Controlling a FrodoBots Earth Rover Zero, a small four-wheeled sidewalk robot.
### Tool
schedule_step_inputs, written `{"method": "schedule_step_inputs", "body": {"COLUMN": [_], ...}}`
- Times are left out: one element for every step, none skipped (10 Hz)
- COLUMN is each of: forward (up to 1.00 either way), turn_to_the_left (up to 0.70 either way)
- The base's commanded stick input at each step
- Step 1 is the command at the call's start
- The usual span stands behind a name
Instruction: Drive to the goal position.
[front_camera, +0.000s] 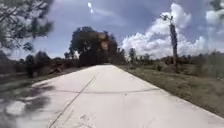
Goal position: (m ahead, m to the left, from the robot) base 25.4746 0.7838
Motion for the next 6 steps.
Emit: {"method": "schedule_step_inputs", "body": {"forward": [0.85,0.85,0.85,0.85,0.85,0.85], "turn_to_the_left": [0.00,0.00,0.00,0.00,0.00,0.00]}}
